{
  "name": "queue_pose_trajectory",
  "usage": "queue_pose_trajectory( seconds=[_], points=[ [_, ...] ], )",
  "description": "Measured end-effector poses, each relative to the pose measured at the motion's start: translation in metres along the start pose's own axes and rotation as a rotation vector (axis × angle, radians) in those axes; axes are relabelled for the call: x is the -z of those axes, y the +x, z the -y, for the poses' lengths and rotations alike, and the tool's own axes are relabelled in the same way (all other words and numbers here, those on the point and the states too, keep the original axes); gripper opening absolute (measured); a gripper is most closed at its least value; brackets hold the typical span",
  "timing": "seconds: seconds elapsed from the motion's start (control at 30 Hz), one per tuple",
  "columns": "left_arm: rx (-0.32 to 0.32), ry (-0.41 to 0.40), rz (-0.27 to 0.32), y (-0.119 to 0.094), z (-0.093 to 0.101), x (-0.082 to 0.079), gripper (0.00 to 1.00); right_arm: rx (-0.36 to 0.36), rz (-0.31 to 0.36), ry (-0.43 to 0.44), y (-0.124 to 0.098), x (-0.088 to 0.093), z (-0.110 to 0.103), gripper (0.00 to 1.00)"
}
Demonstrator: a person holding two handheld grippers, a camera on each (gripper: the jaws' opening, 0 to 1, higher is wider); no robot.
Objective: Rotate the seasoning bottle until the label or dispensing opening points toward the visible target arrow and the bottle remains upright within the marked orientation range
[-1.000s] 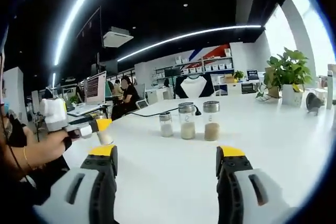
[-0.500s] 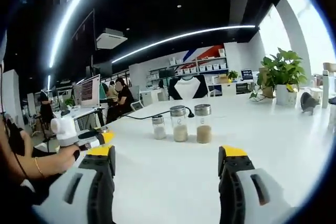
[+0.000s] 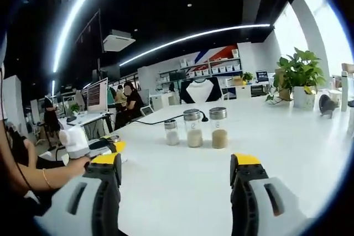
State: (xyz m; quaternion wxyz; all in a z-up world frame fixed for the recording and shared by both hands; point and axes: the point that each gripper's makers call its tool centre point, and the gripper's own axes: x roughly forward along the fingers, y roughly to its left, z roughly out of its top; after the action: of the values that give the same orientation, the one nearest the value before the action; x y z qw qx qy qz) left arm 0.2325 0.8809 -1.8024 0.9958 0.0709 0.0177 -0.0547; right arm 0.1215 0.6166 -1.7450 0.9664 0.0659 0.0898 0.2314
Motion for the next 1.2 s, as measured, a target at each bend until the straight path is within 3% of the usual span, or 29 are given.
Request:
queue_pose_trajectory(
  seconds=[0.33,0.43,0.87,0.97,1.2],
  points=[
    [-0.029,0.089,0.006,-0.001,0.001,0.0,0.4,-0.021,-0.02,-0.002,0.001,0.004,-0.007,0.85],
    [-0.031,0.058,0.006,-0.002,-0.004,0.002,0.4,-0.019,-0.021,-0.002,0.001,0.005,-0.007,0.85],
    [0.093,0.058,0.001,-0.005,-0.001,0.003,0.4,-0.034,-0.001,0.009,-0.001,-0.002,-0.011,0.84],
    [0.096,0.051,-0.018,-0.007,-0.002,0.005,0.5,-0.035,0.009,0.009,-0.001,-0.004,-0.011,0.84],
    [0.126,0.008,-0.017,-0.018,-0.001,-0.013,0.53,-0.07,0.026,0.044,-0.006,-0.006,-0.014,0.89]
  ],
)
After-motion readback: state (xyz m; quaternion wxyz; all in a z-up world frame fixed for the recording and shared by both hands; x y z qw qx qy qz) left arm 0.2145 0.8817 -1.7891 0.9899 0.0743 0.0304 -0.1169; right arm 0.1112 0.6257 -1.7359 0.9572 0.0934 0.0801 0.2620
